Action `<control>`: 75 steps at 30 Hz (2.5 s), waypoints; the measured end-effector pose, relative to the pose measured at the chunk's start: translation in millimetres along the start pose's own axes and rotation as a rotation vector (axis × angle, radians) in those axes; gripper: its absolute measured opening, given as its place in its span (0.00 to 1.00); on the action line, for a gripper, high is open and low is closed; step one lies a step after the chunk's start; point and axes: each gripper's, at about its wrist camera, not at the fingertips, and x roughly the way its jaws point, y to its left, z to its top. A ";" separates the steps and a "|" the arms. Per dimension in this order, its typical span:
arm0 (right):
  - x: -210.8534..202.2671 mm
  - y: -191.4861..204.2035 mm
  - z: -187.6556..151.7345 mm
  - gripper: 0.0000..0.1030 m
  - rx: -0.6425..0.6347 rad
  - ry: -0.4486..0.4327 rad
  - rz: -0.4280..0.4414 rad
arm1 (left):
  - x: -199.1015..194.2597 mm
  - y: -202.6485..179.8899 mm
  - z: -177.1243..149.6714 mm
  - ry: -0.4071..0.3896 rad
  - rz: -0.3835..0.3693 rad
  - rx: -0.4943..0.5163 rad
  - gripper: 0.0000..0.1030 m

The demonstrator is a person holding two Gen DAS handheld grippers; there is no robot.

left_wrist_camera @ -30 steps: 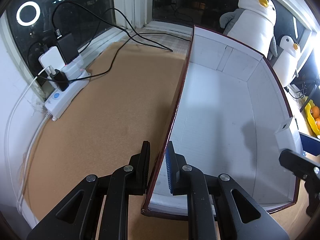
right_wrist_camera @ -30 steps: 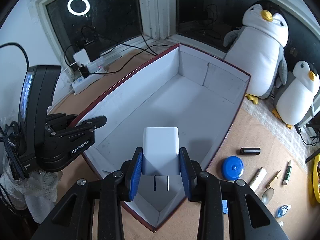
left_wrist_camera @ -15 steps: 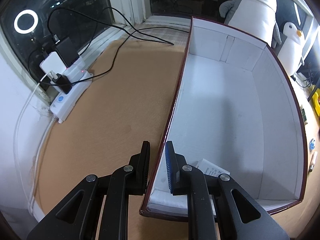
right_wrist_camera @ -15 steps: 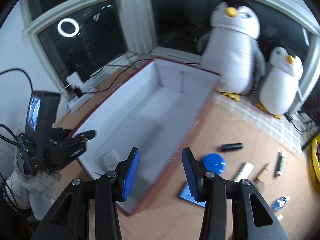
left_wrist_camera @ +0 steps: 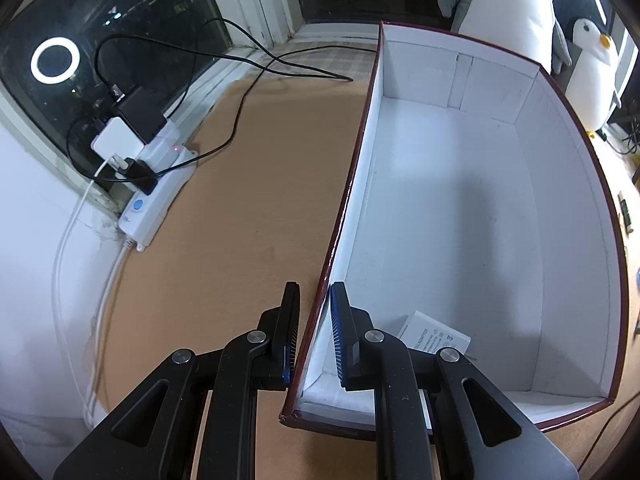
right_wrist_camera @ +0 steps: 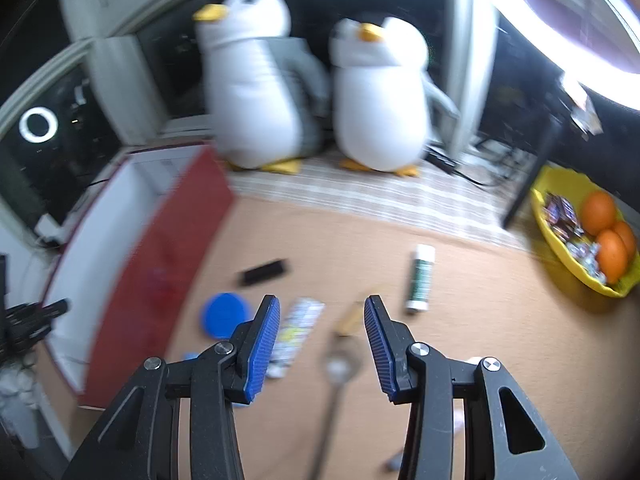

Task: Organize rigid objects
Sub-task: 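Move the right gripper to the green lip balm tube and grasp it, then carry the lip balm into the box and release it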

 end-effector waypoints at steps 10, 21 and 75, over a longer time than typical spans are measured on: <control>53.9 -71.1 3.8 0.39 0.102 0.068 -0.042 | 2.4 -7.8 2.3 0.035 0.050 0.014 0.15; 99.6 -75.7 9.0 0.30 0.102 0.151 -0.026 | 3.2 -10.9 2.6 0.048 0.078 0.005 0.17; -18.7 233.7 -15.8 0.13 -0.359 0.078 0.202 | 6.5 15.1 -7.9 -0.057 -0.200 -0.068 0.17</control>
